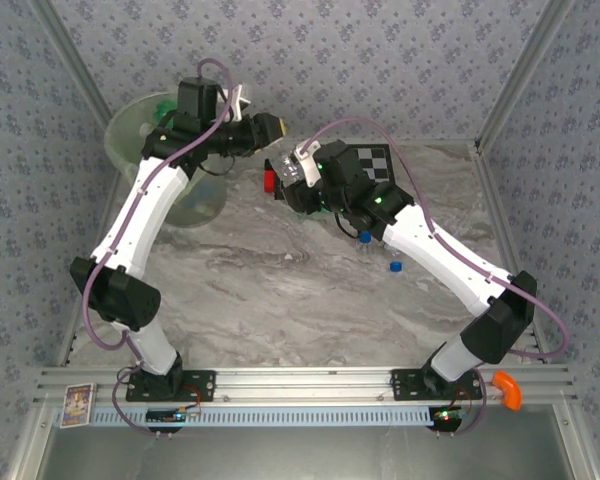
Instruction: Put the plastic bottles in the bin
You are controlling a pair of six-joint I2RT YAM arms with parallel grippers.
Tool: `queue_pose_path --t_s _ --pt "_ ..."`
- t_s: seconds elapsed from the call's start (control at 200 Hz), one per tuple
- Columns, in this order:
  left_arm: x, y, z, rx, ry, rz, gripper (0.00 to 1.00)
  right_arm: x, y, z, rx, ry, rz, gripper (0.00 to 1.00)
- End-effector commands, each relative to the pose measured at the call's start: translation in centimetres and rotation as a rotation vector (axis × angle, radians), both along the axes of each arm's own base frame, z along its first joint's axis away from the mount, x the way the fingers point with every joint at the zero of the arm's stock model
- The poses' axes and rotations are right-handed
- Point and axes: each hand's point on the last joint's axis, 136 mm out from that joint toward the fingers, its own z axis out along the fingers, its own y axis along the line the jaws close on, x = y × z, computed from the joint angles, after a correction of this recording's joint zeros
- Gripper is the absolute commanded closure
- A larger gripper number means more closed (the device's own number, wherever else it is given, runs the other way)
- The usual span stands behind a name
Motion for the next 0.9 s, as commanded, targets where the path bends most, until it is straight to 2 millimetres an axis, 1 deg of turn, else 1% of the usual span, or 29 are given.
queue_pose_path --t_s 0.0,0.06,0.18,0.275,0.315,0.36,0.39,0.425,0.47,0.485,0.5,0.51,0.595,0.69,0.78,0.895 --pt "0.4 0.1 0.0 0.039 -0.026 0.007 0.57 -0.4 -0.1 2.0 0.039 -0.043 0.002 0.51" --pt "0.3 0.1 0.1 0.032 -0.024 0.006 0.59 -0.4 -0.1 1.9 0.036 -0.041 0.002 0.51" --pt "0.3 0.0 0.8 0.019 -0.041 0.008 0.71 -0.4 0.0 1.9 0.038 -0.038 0.007 0.51" --pt "0.3 -0.1 1.1 0.012 -0.046 0.007 0.78 -0.4 0.1 1.8 0.038 -0.036 0.007 0.51" --pt "0.3 0.0 1.2 0.011 -0.049 0.007 0.79 -0.4 0.1 1.6 0.037 -0.032 0.007 0.49" --pt "0.3 0.0 1.4 0.012 -0.052 0.008 0.80 -0.4 0.1 1.6 0.036 -0.033 0.004 0.42" --pt "0.3 0.1 1.6 0.014 -0.057 0.010 0.83 -0.4 -0.1 1.7 0.036 -0.035 -0.003 0.31" --pt "0.3 0.3 1.8 0.017 -0.059 0.015 0.83 -0.3 -0.3 1.7 0.036 -0.036 -0.014 0.20" --pt "0.5 0.6 2.5 0.017 -0.081 0.024 0.83 -0.3 -0.5 1.8 0.041 -0.037 -0.027 0.10" --pt "0.3 0.9 2.2 0.026 -0.061 0.028 0.83 -0.3 -0.6 1.8 0.044 -0.036 -0.030 0.08" --pt "0.3 1.1 2.3 0.028 -0.062 0.033 0.83 -0.4 -0.7 1.9 0.047 -0.036 -0.030 0.02" --pt "0.4 1.3 2.4 0.029 -0.063 0.039 0.83 -0.4 -0.7 1.9 0.050 -0.038 -0.031 0.00" --pt "0.7 2.8 3.4 0.021 -0.069 0.077 0.84 -0.3 -1.4 2.3 0.058 -0.057 -0.050 0.00" --pt "1.2 5.2 4.7 0.017 -0.090 0.136 0.83 -0.2 -2.2 2.6 0.069 -0.077 -0.076 0.00" --pt "1.5 8.4 5.9 0.052 -0.118 0.220 0.83 -0.2 -3.0 3.0 0.086 -0.094 -0.098 0.00" --pt "1.7 13.5 7.6 0.103 -0.148 0.366 0.86 -0.1 -4.0 3.1 0.111 -0.114 -0.129 0.00"
